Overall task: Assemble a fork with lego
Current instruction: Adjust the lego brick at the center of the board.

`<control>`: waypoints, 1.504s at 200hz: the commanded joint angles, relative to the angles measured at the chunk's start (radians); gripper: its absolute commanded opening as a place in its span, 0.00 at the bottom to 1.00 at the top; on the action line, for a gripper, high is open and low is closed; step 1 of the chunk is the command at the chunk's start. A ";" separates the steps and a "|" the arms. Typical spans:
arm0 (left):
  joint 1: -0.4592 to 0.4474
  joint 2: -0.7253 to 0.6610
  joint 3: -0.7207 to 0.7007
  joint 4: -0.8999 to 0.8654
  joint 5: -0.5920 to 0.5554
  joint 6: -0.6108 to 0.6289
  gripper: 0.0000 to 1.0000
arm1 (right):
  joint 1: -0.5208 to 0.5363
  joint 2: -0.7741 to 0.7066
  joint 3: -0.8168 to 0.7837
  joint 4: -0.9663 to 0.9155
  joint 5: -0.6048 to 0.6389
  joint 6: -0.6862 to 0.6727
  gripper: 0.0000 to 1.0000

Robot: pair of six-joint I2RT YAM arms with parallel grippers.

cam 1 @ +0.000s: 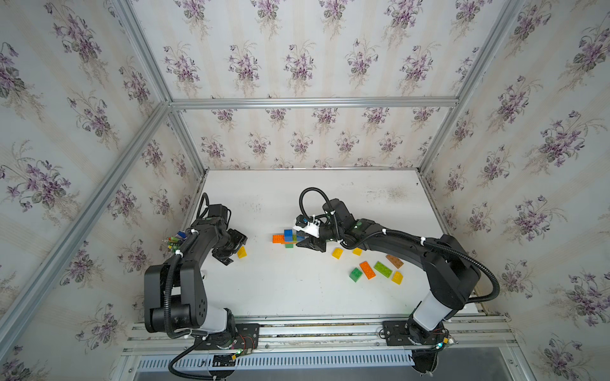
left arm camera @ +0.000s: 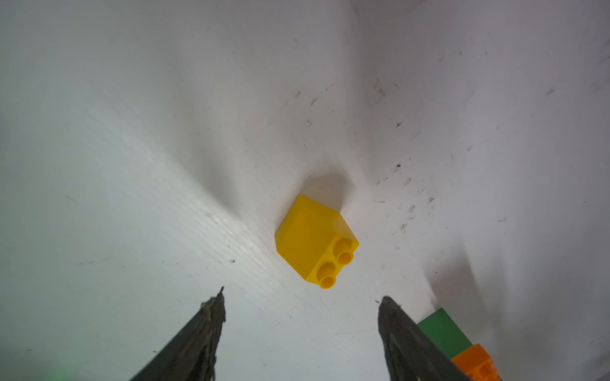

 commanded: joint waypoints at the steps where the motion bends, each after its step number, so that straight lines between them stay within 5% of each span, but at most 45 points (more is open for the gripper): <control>1: 0.002 0.027 0.019 0.024 -0.030 -0.068 0.75 | 0.000 -0.001 -0.008 0.037 -0.029 0.010 0.40; 97: 0.033 0.174 0.041 0.049 0.030 0.027 0.68 | 0.000 0.018 -0.011 0.028 -0.009 0.003 0.39; 185: -0.079 0.174 -0.008 0.066 0.141 0.137 0.64 | 0.003 0.038 0.015 -0.004 -0.002 0.006 0.37; 301: -0.072 0.173 0.116 -0.101 -0.005 0.325 0.65 | 0.017 0.037 0.018 -0.018 0.004 0.008 0.36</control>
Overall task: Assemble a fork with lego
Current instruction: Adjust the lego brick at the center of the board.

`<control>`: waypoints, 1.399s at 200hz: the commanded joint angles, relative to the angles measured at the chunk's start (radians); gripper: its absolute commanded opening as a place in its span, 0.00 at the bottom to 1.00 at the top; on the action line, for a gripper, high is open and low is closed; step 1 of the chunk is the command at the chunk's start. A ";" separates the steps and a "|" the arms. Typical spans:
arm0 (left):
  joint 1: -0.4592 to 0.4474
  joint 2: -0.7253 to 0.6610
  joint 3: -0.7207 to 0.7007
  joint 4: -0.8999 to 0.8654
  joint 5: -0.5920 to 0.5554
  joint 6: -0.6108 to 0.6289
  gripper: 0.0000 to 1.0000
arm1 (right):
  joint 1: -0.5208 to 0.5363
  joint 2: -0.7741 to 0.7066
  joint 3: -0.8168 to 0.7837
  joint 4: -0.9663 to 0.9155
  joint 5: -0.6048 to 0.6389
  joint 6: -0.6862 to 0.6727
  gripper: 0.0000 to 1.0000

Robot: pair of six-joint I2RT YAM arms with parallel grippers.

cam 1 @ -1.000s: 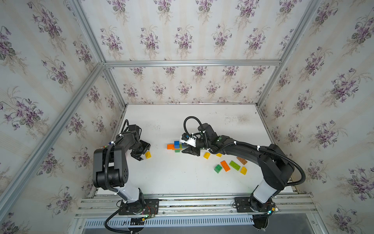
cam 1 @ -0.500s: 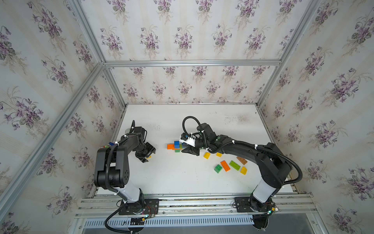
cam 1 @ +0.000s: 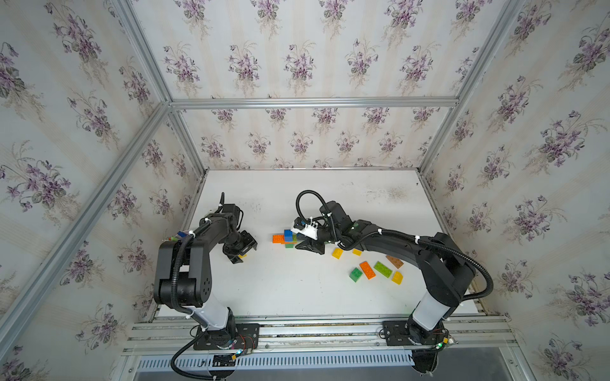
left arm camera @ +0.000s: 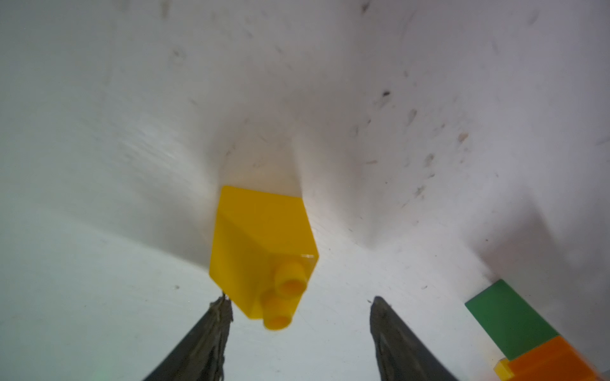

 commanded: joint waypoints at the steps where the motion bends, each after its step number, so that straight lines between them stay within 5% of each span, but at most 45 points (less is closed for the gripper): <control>1: 0.007 0.018 0.047 -0.061 -0.055 0.083 0.65 | 0.003 0.004 0.007 -0.010 -0.007 -0.003 0.36; 145: -0.003 0.163 0.115 -0.091 -0.075 0.259 0.41 | 0.003 0.029 0.024 -0.055 -0.021 -0.012 0.31; 280: -0.098 0.100 0.075 -0.140 0.029 0.360 0.38 | 0.002 0.024 0.027 -0.085 -0.013 -0.005 0.28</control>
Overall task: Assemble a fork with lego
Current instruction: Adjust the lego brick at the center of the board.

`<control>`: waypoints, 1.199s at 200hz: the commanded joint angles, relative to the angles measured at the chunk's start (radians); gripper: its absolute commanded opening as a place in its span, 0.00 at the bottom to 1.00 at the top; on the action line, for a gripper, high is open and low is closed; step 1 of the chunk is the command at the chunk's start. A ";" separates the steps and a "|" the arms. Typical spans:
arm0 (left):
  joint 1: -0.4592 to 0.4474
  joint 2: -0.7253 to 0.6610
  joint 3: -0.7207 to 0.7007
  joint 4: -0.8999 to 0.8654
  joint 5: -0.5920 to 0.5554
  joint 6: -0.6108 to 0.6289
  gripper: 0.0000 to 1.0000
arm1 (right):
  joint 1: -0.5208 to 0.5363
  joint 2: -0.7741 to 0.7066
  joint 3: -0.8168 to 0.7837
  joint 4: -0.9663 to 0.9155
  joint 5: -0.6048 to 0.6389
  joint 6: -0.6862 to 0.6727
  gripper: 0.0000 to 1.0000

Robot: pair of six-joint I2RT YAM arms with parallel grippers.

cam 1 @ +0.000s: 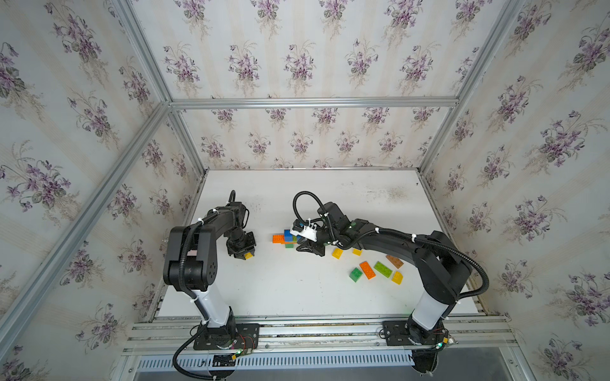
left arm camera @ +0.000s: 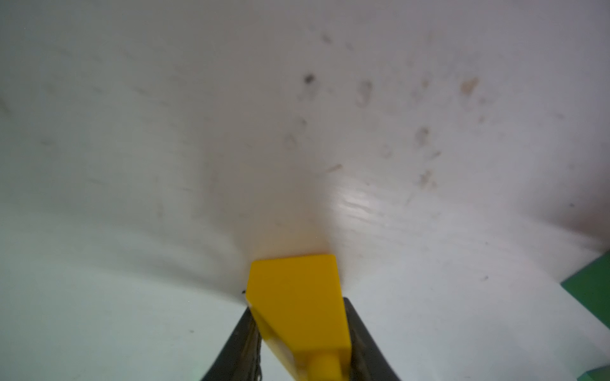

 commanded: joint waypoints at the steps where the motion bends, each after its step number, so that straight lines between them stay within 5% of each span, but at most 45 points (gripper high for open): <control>1: -0.030 -0.027 -0.007 -0.046 0.038 0.030 0.38 | -0.001 -0.005 0.001 -0.002 -0.012 -0.001 0.27; 97: -0.152 -0.089 -0.023 -0.084 0.007 0.045 0.55 | 0.001 -0.067 -0.048 0.011 0.021 0.016 0.28; 163: -0.158 -0.294 0.024 -0.082 -0.014 0.170 1.00 | 0.000 -0.155 -0.125 0.079 0.065 -0.001 0.31; 196: -0.157 -0.511 -0.002 0.003 -0.049 0.265 1.00 | 0.000 -0.243 -0.193 0.181 0.105 0.021 0.45; 202: -0.156 -0.528 -0.001 0.006 -0.040 0.275 1.00 | 0.001 -0.253 -0.196 0.190 0.115 0.033 0.61; 205: -0.156 -0.534 -0.002 0.007 -0.035 0.281 1.00 | 0.001 -0.256 -0.197 0.192 0.123 0.039 0.88; 208: -0.154 -0.538 -0.003 0.007 -0.030 0.283 1.00 | 0.000 -0.259 -0.197 0.194 0.129 0.047 0.98; 240: -0.139 -0.557 -0.036 0.046 0.019 0.236 1.00 | 0.001 -0.284 -0.190 0.201 0.188 0.149 1.00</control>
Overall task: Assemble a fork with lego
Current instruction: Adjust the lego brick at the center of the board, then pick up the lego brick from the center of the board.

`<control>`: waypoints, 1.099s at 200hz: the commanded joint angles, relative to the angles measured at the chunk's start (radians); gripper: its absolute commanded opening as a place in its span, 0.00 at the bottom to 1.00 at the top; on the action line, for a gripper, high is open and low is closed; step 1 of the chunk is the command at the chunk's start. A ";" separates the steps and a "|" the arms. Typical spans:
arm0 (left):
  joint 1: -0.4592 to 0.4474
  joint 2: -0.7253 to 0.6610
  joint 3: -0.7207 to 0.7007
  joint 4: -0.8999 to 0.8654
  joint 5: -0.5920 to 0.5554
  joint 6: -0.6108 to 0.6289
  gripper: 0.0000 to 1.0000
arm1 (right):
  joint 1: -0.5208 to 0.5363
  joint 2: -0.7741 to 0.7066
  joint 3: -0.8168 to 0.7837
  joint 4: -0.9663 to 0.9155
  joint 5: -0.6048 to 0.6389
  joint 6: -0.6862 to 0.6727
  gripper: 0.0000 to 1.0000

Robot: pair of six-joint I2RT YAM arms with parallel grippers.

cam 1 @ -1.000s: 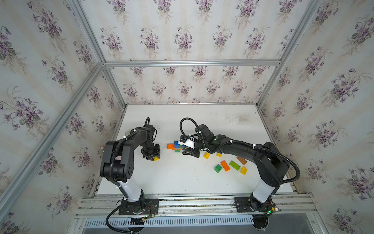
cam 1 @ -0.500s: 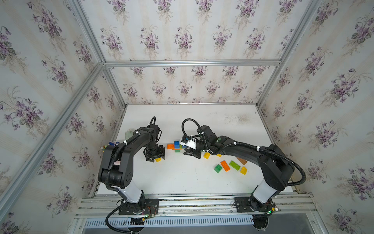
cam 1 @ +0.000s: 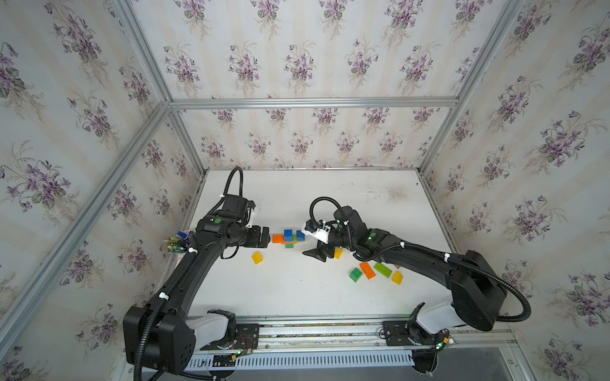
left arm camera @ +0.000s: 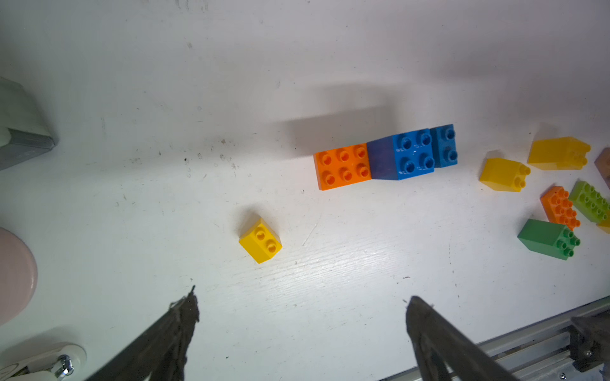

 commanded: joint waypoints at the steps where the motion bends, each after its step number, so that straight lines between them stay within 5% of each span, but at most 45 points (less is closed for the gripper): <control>1: 0.008 -0.010 -0.025 0.048 0.032 -0.007 1.00 | 0.001 -0.020 0.006 0.051 0.051 0.097 1.00; 39: 0.012 0.015 -0.019 0.011 0.021 0.032 1.00 | -0.010 -0.077 -0.031 0.098 -0.013 0.203 1.00; 91: -0.012 -0.057 -0.085 0.085 0.013 0.324 0.95 | -0.053 0.056 0.130 -0.092 0.106 0.458 1.00; 109: -0.013 -0.125 -0.154 0.125 0.013 0.499 0.97 | -0.052 0.098 0.162 -0.151 0.157 0.471 1.00; 137: 0.012 -0.082 -0.166 0.056 0.028 0.699 0.99 | -0.051 0.016 0.022 0.026 0.132 0.467 1.00; 220: 0.087 0.105 -0.252 0.216 0.016 0.994 0.82 | -0.068 -0.025 -0.002 0.015 0.074 0.481 1.00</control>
